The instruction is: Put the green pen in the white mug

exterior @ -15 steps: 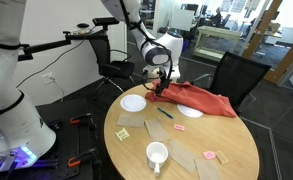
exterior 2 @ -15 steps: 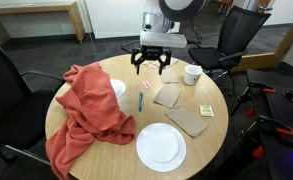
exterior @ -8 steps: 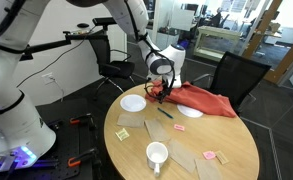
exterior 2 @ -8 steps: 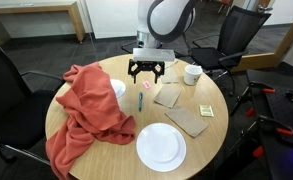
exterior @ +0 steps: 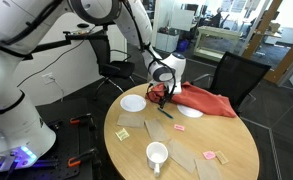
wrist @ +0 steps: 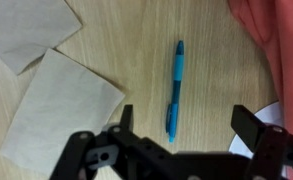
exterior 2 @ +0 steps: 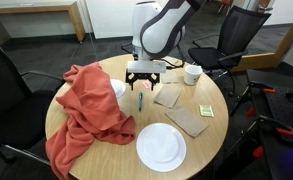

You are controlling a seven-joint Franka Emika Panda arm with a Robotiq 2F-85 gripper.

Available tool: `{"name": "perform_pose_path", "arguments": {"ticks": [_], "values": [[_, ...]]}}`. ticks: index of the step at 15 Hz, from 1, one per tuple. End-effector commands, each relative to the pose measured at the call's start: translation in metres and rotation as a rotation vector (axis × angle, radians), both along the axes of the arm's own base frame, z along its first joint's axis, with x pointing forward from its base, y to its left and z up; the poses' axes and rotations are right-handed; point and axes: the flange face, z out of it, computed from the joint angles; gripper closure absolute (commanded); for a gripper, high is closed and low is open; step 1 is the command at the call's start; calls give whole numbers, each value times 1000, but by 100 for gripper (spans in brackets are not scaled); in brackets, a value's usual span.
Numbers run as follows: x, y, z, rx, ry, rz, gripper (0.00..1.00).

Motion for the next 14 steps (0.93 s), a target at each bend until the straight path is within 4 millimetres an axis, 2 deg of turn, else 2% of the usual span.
{"name": "perform_pose_path", "arguments": {"ticks": [1,9,14], "values": [[13,1,-13,-17,-13,-42,0],[26,-14,-43,-46,-4,-86,0],[15,-24,-70,-65,20,-97,0]]}}
